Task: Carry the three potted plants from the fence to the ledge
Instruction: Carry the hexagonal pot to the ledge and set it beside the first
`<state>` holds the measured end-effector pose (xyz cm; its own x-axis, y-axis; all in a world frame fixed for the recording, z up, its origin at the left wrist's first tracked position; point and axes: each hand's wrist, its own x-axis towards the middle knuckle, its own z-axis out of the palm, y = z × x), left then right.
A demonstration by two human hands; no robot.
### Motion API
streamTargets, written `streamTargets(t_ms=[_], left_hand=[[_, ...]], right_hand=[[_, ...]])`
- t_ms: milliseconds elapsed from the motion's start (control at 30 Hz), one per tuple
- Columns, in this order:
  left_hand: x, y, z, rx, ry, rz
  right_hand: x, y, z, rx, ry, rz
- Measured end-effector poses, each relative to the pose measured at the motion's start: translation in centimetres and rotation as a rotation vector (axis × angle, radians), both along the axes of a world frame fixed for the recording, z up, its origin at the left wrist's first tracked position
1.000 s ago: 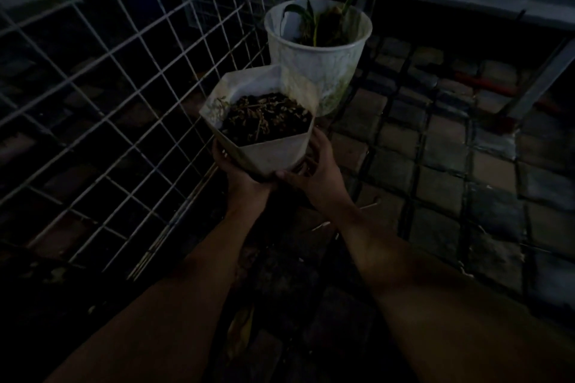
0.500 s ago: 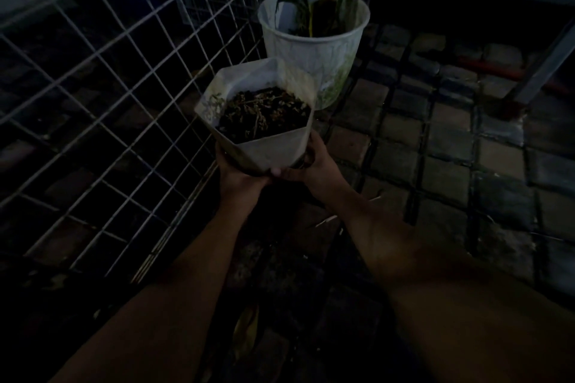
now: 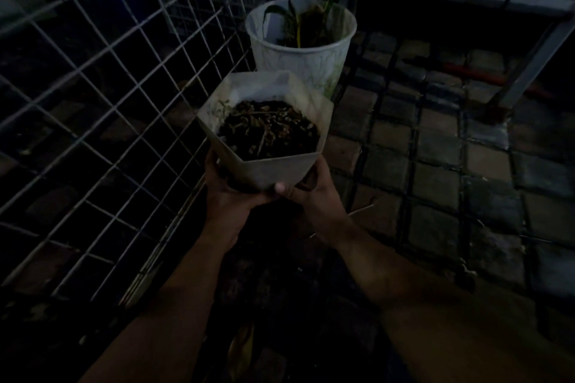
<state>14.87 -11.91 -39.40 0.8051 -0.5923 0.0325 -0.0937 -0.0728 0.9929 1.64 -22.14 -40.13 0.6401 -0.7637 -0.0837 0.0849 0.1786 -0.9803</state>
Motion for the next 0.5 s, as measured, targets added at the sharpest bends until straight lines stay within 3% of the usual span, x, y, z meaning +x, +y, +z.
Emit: streamTargets(t_ms=[100,267,500], left_hand=[[0.1,-0.8,1.9,-0.037,-0.04,-0.06],[-0.7,-2.2,6.3,-0.122,0.086,-0.117],[-2.9,-4.3,20.1,-0.228,0.156,-0.157]], right_hand=[[-0.2,0.4,1.6,-0.001,-0.046,-0.095],[-0.3,-0.6,6.4,-0.048,-0.122,-0.18],[-1.9,-1.3,20.1,-0.098,-0.201,-0.209]])
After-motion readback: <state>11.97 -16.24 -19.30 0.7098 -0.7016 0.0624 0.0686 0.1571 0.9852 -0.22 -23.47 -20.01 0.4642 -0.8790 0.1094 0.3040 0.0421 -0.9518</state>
